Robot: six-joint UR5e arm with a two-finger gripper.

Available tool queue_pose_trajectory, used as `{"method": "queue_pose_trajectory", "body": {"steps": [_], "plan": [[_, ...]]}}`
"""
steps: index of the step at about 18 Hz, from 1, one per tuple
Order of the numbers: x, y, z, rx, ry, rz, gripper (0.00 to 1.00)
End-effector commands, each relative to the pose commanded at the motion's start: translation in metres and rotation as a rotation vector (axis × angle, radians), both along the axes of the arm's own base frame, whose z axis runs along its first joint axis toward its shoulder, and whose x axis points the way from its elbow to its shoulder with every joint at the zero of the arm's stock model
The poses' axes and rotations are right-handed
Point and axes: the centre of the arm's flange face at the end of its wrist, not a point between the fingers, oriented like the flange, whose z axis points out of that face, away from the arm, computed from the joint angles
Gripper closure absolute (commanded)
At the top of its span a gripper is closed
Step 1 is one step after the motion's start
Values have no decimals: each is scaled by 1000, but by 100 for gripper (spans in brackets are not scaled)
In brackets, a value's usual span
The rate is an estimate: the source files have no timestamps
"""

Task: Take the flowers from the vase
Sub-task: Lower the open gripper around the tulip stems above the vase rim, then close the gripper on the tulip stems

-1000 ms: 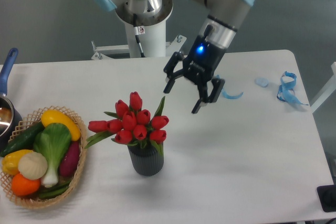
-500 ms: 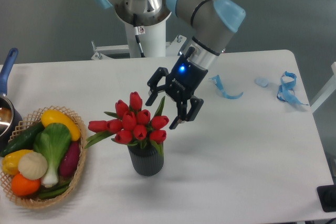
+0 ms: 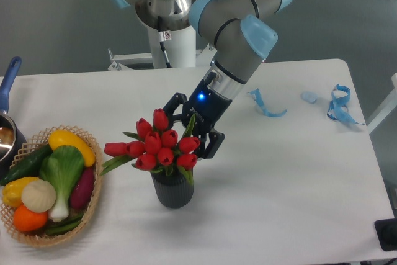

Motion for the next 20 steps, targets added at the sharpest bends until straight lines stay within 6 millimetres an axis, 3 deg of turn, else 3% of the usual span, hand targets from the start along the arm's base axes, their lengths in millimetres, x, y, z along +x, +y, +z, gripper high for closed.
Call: {"method": "queue_pose_trajectory", "body": {"steps": [11, 14, 16, 18, 20], "plan": [[6, 15, -13, 24, -86, -10, 1], [5, 15, -11, 30, -88, -9, 32], [3, 15, -9, 33, -86, -6, 39], [2, 15, -9, 40, -92, -5, 53], [2, 15, -7, 50, -99, -6, 58]]}}
